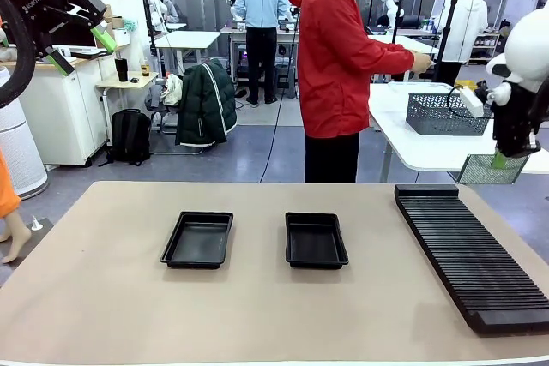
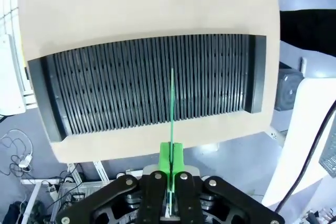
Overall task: Inspect and transfer BCBs to ESD trays.
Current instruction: Pick up the Blank PCB from the PCB Rack and place it in the left ESD tray.
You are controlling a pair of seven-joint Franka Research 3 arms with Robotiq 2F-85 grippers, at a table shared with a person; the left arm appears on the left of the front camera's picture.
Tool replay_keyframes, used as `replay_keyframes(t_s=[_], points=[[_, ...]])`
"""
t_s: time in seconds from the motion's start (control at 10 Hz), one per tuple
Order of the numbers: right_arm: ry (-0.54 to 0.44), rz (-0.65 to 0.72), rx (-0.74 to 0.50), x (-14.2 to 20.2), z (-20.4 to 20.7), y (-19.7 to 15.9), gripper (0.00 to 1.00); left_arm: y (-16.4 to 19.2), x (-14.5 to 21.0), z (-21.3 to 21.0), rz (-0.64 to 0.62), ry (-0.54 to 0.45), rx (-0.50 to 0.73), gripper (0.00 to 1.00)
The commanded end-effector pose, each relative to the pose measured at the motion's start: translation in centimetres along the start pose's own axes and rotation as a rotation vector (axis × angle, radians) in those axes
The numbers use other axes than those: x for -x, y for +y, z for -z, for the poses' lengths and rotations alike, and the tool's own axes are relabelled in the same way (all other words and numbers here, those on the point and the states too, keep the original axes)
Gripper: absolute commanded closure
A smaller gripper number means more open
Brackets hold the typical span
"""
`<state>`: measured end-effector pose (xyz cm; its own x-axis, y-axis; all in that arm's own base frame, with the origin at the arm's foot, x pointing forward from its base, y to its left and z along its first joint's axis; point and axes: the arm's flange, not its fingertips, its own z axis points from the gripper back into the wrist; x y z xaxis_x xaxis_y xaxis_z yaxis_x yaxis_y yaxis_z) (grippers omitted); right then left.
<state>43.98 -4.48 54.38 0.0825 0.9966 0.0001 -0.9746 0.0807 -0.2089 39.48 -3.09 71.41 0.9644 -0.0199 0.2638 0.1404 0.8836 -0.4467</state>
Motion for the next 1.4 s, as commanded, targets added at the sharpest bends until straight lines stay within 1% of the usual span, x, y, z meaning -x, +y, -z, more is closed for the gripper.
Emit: replay_keyframes(t_s=[0.0, 0.2, 0.5, 0.7, 0.8, 1.3], points=[[-0.019, -0.004, -0.025, 0.0, -1.9, -0.7, 1.00, 0.1, 0.0, -0.1, -0.001, -0.001, 0.001, 0.00], [-0.027, 0.006, -0.023, 0.3, -4.5, -1.1, 1.00, 0.1, 0.0, -0.1, -0.001, -0.001, 0.001, 0.00], [-0.042, 0.006, -0.007, 0.8, -7.4, -1.1, 1.00, 0.1, 0.0, -0.1, -0.001, -0.001, 0.001, 0.00], [-0.053, 0.007, 0.000, 1.2, -7.8, -1.0, 1.00, 0.1, 0.0, -0.1, -0.001, -0.001, 0.001, 0.00], [-0.013, 0.016, 0.010, 0.9, -7.5, -1.1, 1.00, 0.1, 0.0, -0.1, -0.001, -0.001, 0.001, 0.00], [-0.013, 0.016, 0.010, 0.9, -7.5, -1.1, 1.00, 0.1, 0.0, -0.1, -0.001, -0.001, 0.001, 0.00]])
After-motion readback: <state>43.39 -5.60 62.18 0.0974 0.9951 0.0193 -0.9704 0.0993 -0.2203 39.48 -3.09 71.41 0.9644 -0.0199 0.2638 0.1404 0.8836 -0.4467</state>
